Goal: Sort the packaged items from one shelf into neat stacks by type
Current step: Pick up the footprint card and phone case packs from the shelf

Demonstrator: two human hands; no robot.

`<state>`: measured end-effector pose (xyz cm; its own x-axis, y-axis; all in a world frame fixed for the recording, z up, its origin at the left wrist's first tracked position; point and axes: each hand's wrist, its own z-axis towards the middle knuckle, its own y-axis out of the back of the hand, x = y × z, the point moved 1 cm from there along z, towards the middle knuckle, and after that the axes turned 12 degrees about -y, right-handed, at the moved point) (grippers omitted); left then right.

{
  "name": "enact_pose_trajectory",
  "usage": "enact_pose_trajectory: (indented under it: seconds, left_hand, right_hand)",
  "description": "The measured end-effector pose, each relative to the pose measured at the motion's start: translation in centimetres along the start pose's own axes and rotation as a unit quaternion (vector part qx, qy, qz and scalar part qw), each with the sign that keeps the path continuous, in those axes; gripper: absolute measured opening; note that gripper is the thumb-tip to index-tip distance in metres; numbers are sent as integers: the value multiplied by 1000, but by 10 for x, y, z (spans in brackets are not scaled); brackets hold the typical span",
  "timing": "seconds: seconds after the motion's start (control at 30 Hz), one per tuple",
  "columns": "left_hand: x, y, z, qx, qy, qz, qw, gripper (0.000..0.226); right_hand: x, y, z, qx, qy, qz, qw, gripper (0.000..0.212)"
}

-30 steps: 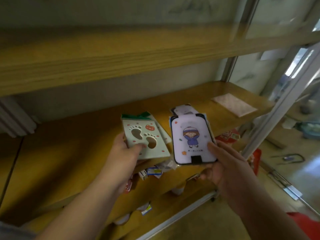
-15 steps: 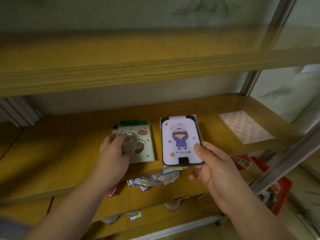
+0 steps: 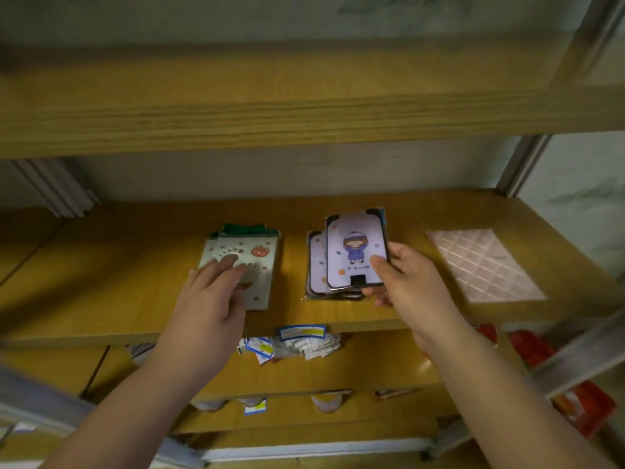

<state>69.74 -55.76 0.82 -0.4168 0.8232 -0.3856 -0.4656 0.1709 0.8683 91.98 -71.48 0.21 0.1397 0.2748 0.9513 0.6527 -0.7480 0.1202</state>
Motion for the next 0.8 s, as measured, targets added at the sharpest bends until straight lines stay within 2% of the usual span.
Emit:
enact_pose_trajectory:
  seconds: [0.1, 0.27, 0.37, 0.47, 0.57, 0.7, 0.8]
  left_hand:
    - [-8, 0, 0, -4, 8, 13, 1000, 42]
    - [-20, -1, -1, -21, 12, 12, 1000, 43]
    - [-26, 0, -1, -23, 25, 15, 999, 43]
    - [-31, 1, -1, -27, 31, 25, 999, 41]
    - [-36, 3, -4, -28, 17, 42, 999, 40]
    - [-41, 7, -7, -27, 6, 59, 998, 41]
    - [-40, 13, -11, -35, -2, 72, 997, 44]
  right_hand:
    - [3, -1, 16, 13, 3, -44, 999, 22]
    - [0, 3, 23, -28, 54, -243, 968, 16]
    - [-1, 4, 21, -62, 91, -377, 920, 15]
    - [5, 9, 19, -133, 131, -487, 853, 46]
    - [13, 12, 8, -160, 169, -499, 835, 53]
    - [21, 6, -17, -102, 235, -446, 858, 53]
    - [29, -8, -39, -76, 289, -425, 855, 53]
